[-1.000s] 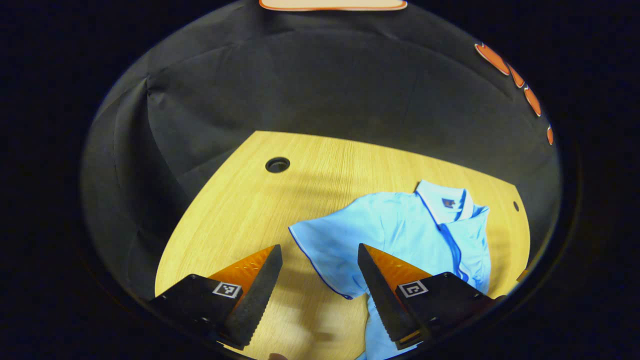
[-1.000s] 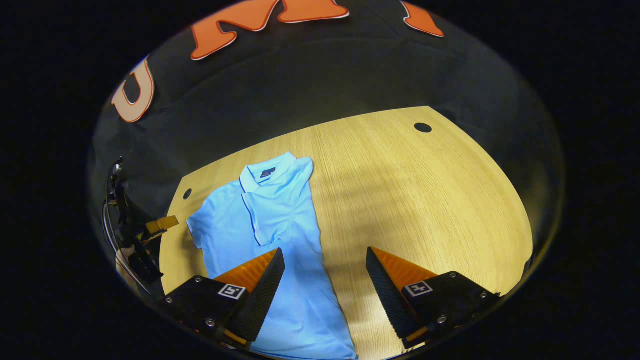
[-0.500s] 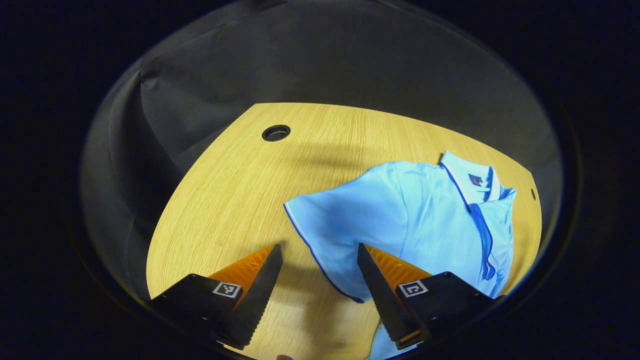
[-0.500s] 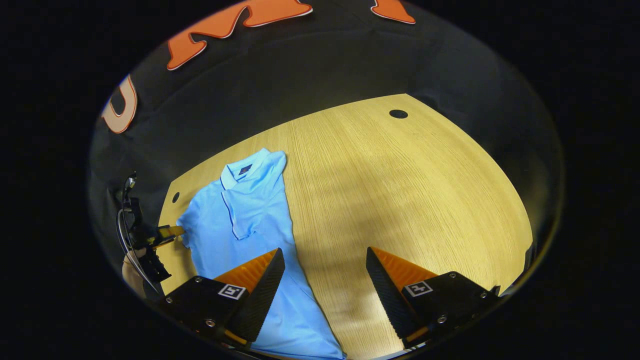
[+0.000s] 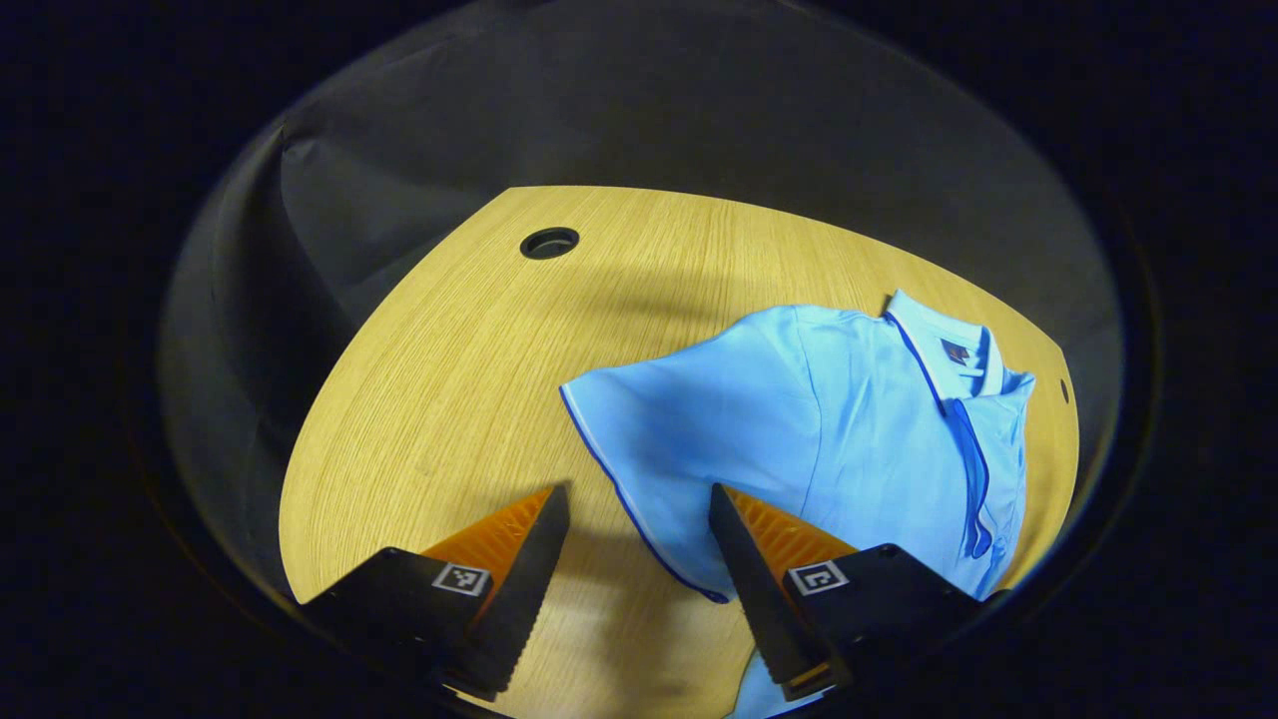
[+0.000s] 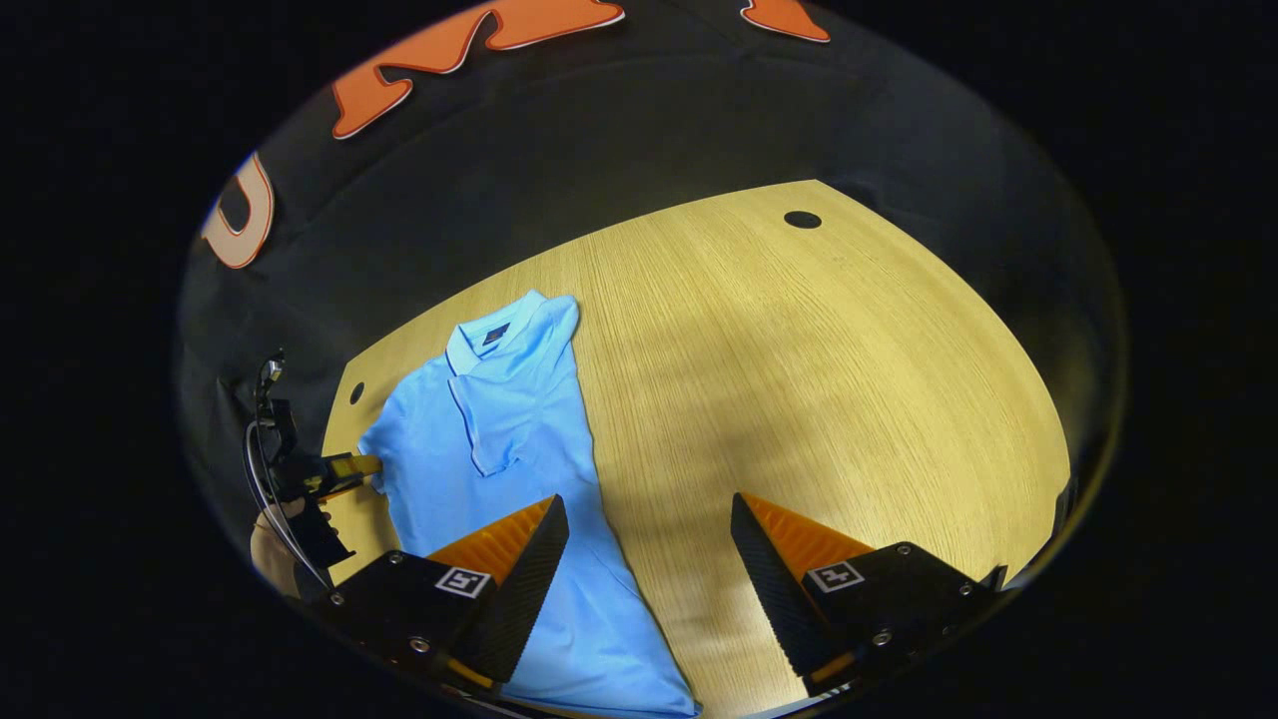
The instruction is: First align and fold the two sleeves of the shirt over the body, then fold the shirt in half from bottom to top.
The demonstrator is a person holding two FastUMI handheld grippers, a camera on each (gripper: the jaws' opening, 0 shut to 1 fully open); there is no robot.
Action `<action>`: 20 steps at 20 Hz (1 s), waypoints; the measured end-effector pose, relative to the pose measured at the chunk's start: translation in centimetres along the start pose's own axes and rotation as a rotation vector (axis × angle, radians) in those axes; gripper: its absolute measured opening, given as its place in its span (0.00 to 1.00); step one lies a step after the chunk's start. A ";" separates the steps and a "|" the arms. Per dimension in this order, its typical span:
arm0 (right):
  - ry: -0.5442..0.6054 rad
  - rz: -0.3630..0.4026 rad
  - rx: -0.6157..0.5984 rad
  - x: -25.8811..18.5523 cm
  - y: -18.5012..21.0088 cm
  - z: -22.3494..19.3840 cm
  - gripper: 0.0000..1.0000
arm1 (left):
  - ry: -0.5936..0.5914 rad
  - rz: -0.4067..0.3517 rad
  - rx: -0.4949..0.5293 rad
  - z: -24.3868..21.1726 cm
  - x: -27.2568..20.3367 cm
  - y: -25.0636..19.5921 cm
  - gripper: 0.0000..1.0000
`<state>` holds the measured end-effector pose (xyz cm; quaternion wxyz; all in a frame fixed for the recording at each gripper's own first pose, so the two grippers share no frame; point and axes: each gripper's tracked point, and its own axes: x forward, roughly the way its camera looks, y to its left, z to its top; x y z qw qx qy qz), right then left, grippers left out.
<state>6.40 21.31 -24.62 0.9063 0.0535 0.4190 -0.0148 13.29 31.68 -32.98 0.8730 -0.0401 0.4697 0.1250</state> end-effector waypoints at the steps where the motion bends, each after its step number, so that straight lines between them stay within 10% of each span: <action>1: 0.005 0.003 0.005 0.1 0.1 -0.1 0.99 | -0.008 -0.010 0.003 0.4 0.2 -0.2 0.74; 4: 0.008 0.008 0.010 0.3 0.5 -0.1 0.99 | -0.009 -0.044 -0.010 0.7 0.2 -0.6 0.16; 6: 0.012 0.008 0.009 0.4 0.6 -0.2 0.99 | -0.003 -0.083 -0.026 0.4 -0.1 -1.3 0.04; 20: 0.014 0.028 0.002 0.6 -0.3 0.2 0.99 | -0.218 -0.258 0.193 7.3 -10.9 -12.0 0.04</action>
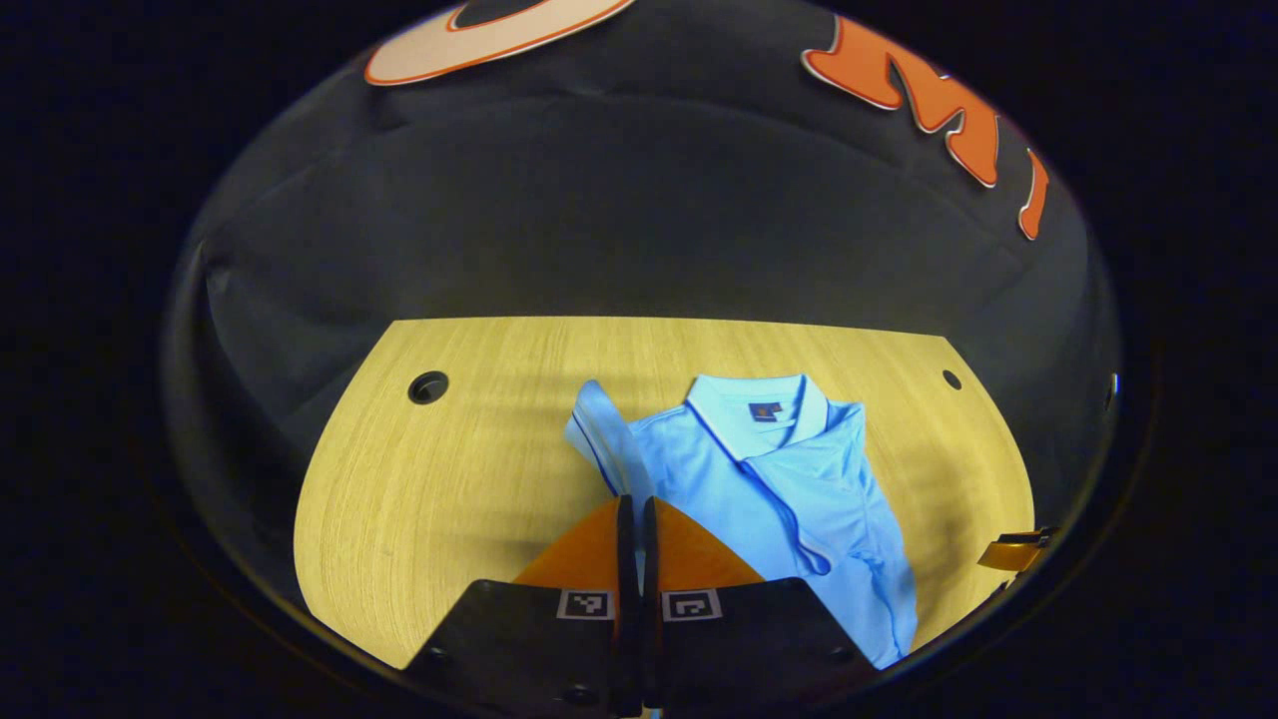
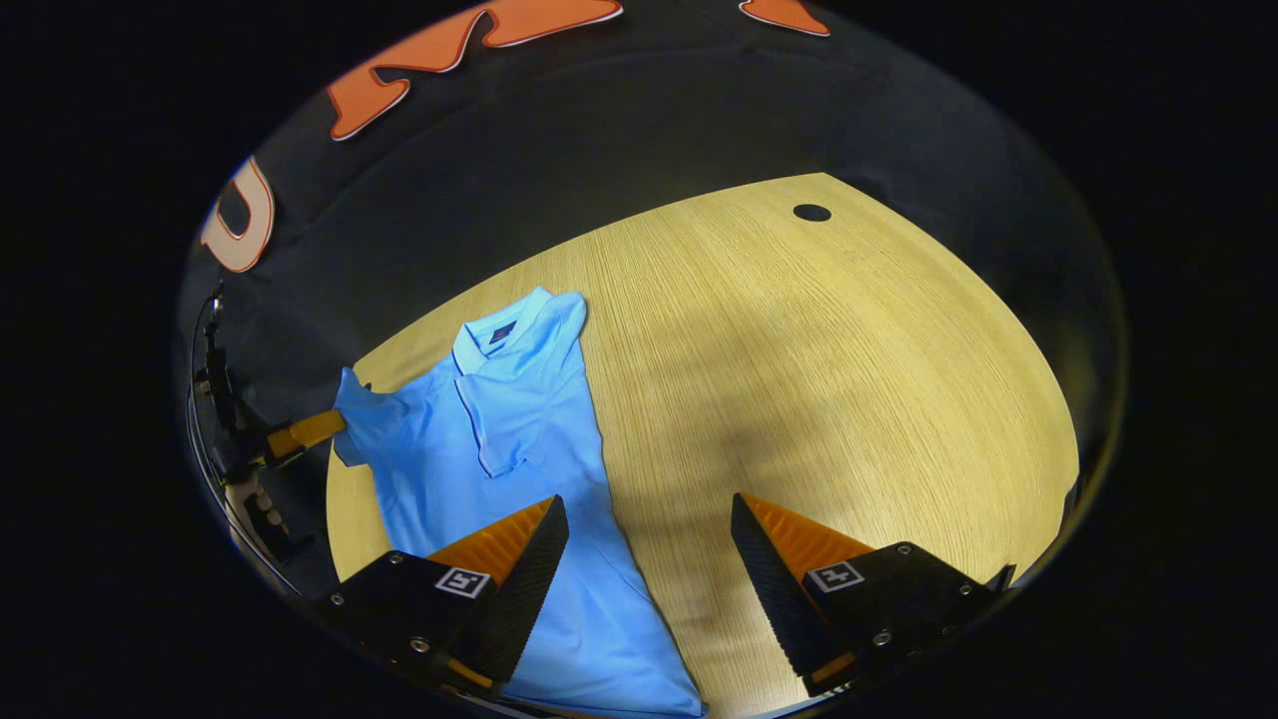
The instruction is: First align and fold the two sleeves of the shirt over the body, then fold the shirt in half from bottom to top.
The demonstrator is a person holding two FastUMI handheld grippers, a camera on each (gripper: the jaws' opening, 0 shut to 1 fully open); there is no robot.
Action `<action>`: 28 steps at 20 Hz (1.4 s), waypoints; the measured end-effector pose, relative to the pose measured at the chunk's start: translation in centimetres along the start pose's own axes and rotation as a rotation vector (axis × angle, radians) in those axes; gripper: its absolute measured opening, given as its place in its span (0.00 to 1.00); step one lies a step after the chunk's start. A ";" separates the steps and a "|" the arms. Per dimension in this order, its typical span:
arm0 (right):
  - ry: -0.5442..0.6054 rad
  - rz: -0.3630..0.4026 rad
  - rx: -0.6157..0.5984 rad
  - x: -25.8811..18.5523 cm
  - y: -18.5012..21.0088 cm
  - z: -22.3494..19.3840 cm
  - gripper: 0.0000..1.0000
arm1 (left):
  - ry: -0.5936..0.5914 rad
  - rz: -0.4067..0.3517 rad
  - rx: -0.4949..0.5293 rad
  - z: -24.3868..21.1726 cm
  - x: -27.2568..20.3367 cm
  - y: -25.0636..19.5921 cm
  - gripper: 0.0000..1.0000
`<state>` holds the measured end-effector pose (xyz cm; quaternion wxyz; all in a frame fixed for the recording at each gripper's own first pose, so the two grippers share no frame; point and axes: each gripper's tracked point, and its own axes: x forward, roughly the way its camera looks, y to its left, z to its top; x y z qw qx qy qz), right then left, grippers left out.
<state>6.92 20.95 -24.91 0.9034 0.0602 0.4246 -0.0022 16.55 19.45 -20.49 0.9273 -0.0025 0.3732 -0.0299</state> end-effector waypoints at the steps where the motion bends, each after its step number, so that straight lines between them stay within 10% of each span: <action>1: -0.001 0.002 0.002 -0.1 -0.3 0.0 0.99 | 0.008 -0.010 0.004 0.0 0.1 -1.2 0.04; 24: 0.008 0.017 0.004 -2.1 -6.9 -0.7 0.99 | 0.178 -0.136 0.125 -5.0 2.8 -20.3 0.08; 28: 0.029 0.029 -0.020 -1.8 -5.8 -1.6 0.99 | 0.193 -0.146 0.115 -6.4 1.2 -19.5 0.62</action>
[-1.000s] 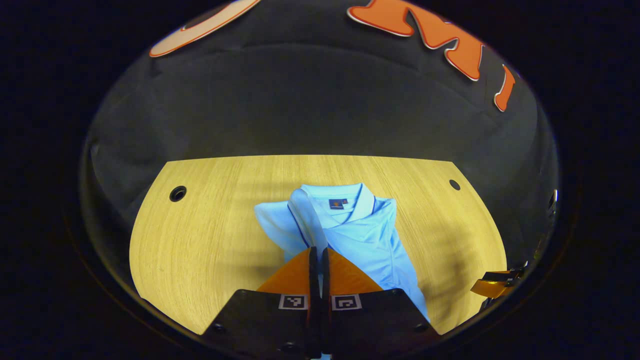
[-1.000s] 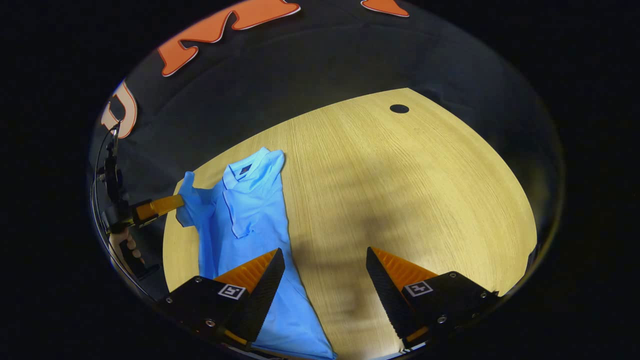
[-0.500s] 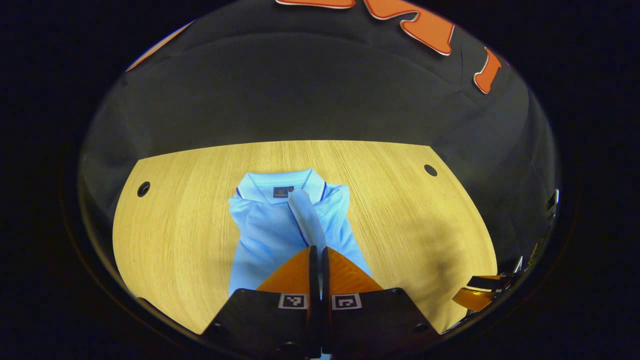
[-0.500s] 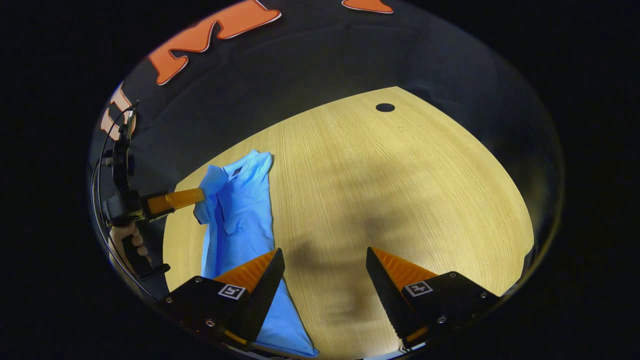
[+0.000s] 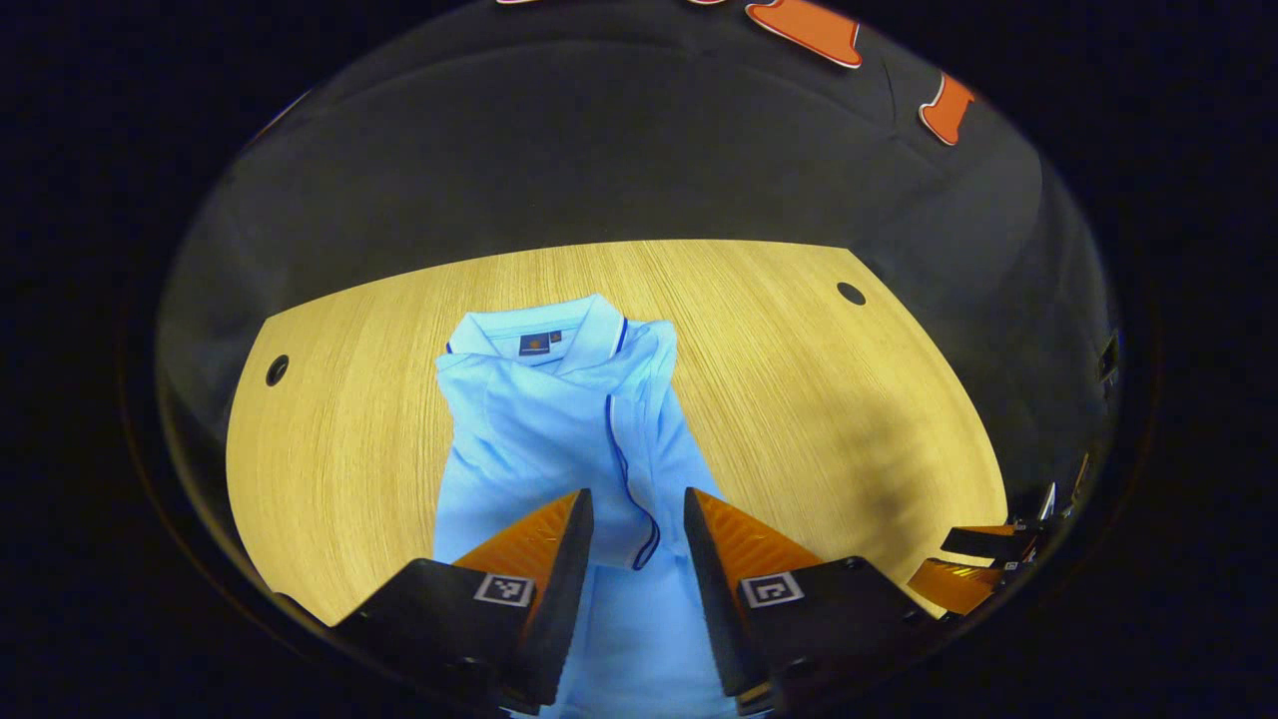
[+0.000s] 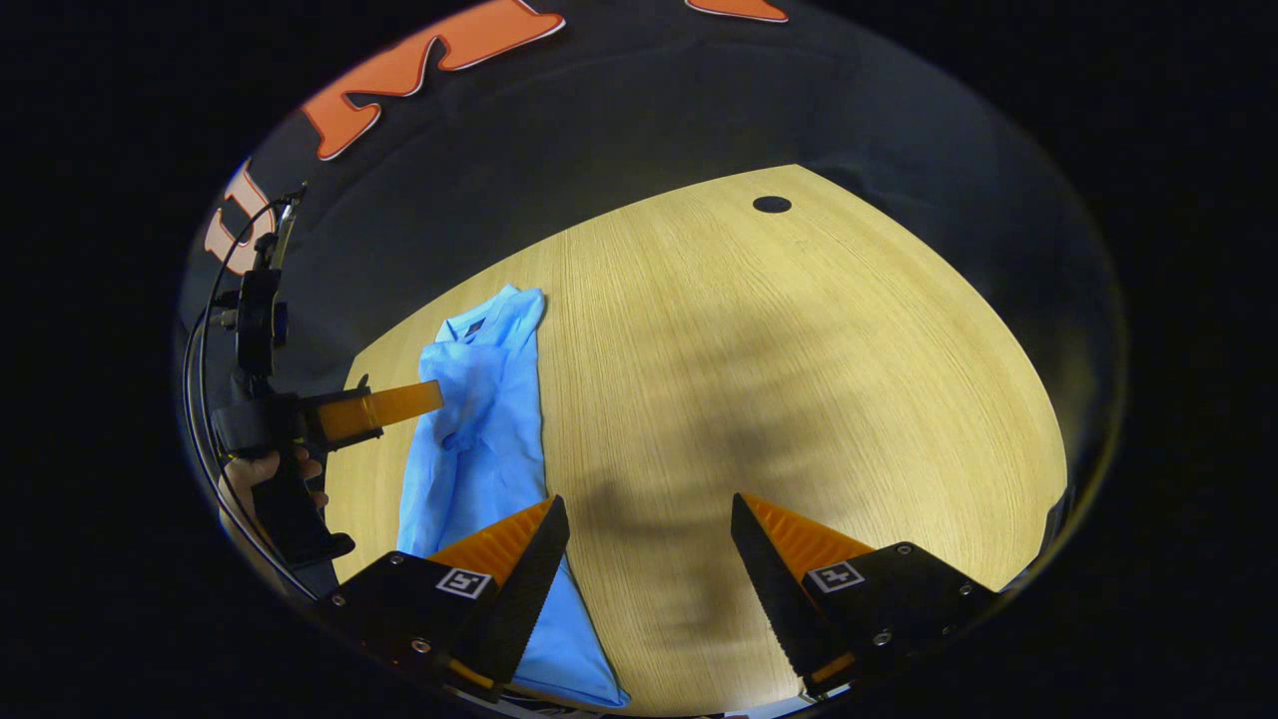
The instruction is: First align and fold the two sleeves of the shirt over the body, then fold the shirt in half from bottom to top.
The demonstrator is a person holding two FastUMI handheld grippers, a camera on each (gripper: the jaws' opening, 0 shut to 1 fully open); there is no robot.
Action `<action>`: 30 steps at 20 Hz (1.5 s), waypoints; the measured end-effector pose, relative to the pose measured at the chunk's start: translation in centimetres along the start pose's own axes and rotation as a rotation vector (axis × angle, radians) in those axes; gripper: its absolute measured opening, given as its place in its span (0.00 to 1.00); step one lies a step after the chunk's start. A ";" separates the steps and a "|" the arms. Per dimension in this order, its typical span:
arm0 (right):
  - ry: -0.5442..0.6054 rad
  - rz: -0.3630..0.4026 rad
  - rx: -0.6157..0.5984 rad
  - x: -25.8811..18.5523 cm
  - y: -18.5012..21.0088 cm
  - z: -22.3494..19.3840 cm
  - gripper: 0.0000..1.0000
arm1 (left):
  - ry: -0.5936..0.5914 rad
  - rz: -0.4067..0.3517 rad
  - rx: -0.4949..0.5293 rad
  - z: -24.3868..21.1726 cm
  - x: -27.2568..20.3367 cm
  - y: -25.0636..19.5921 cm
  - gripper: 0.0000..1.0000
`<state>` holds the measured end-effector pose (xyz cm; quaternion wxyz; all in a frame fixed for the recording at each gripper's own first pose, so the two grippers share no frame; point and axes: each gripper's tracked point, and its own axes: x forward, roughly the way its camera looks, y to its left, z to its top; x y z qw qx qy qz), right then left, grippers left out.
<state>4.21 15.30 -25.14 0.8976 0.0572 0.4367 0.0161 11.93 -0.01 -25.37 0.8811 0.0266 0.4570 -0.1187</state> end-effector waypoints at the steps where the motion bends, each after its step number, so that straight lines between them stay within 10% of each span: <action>1: 0.006 0.003 -0.009 0.4 0.6 -0.1 0.99 | 0.005 0.009 -0.005 -0.8 -0.8 0.6 0.66; 6: 0.054 0.009 -0.092 2.2 3.7 -2.4 0.99 | 0.032 0.071 -0.057 -5.2 -4.4 5.4 0.96; 15: 0.181 -0.004 -0.261 2.0 7.6 -8.7 0.99 | 0.161 0.165 -0.129 -19.0 -11.0 13.5 0.96; 30: 0.428 -0.068 -0.422 -2.6 6.9 -22.1 0.99 | 0.329 0.172 -0.192 -32.3 -16.2 13.8 0.96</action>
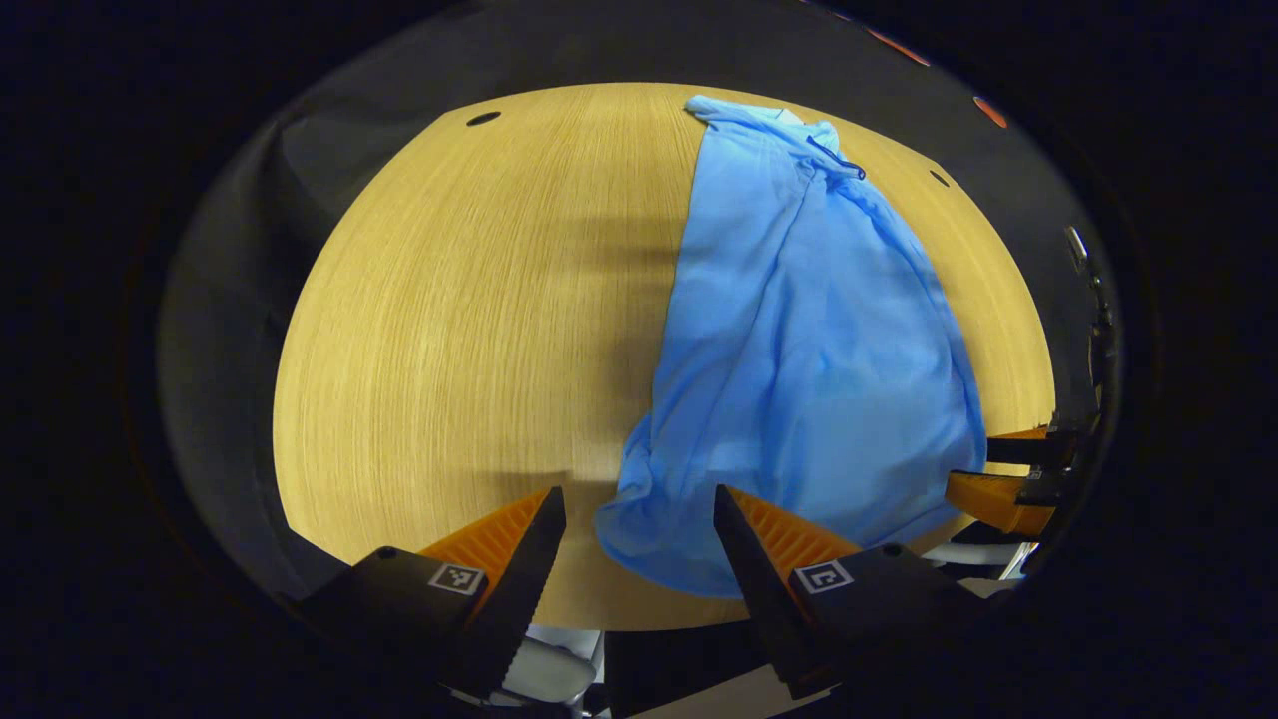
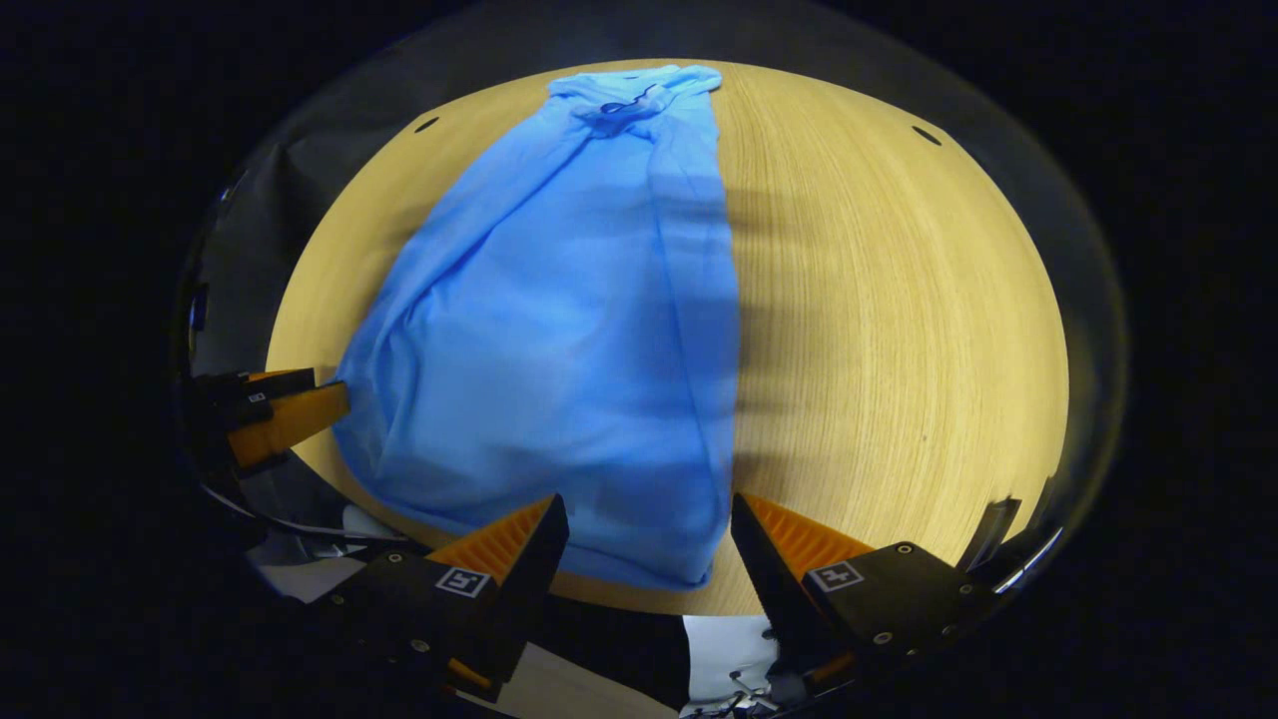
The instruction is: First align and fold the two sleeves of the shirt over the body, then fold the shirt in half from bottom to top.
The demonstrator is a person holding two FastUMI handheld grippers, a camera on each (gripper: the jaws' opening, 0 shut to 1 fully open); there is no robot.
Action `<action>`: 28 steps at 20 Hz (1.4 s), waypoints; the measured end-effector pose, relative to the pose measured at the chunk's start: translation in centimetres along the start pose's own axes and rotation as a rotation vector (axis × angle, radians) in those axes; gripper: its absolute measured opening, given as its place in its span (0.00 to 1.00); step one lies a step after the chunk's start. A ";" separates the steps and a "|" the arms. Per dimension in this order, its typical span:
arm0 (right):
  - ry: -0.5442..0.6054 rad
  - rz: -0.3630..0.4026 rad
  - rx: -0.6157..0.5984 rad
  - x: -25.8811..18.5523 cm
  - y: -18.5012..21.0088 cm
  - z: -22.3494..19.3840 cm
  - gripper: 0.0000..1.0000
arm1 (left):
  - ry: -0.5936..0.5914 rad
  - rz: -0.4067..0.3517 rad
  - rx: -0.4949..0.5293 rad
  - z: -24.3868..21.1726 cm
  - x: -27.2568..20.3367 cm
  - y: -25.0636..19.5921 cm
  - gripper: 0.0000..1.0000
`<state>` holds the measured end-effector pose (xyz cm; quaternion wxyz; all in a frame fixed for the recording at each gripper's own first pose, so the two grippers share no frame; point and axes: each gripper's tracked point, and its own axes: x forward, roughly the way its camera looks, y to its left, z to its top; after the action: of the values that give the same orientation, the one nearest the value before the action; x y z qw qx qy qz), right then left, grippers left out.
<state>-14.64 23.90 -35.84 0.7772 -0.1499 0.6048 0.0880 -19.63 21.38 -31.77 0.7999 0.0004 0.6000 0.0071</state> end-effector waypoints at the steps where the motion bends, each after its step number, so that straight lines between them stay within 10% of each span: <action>1: 0.004 -0.006 -0.018 0.1 0.4 -0.2 0.99 | 0.004 0.002 0.000 -0.4 0.2 0.0 0.97; 14: 0.037 -0.098 -0.014 1.5 1.2 -1.4 0.98 | 0.050 0.014 0.038 -2.3 1.3 -0.9 0.96; 15: 0.040 -0.099 -0.013 1.4 1.1 -1.6 0.92 | 0.037 0.014 0.036 -2.2 1.1 -0.9 0.92; 18: 0.023 -0.099 -0.041 1.4 0.9 -1.5 0.54 | 0.020 -0.003 0.024 -1.8 1.4 -1.5 0.25; 21: 0.005 -0.095 -0.079 1.4 0.9 -1.0 0.12 | 0.010 -0.008 0.050 -1.7 1.3 -1.9 0.25; 22: 0.008 -0.084 -0.096 1.5 1.0 -1.0 0.03 | -0.001 -0.020 0.057 -1.4 1.2 -2.1 0.04; 28: -0.064 -0.061 -0.052 -0.1 0.4 3.1 0.01 | -0.078 -0.040 0.040 3.8 0.6 -2.2 0.04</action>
<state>-12.01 25.36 -35.15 0.7943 -0.1857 0.5722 0.0849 -15.78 19.25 -31.30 0.8225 0.0044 0.5684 -0.0210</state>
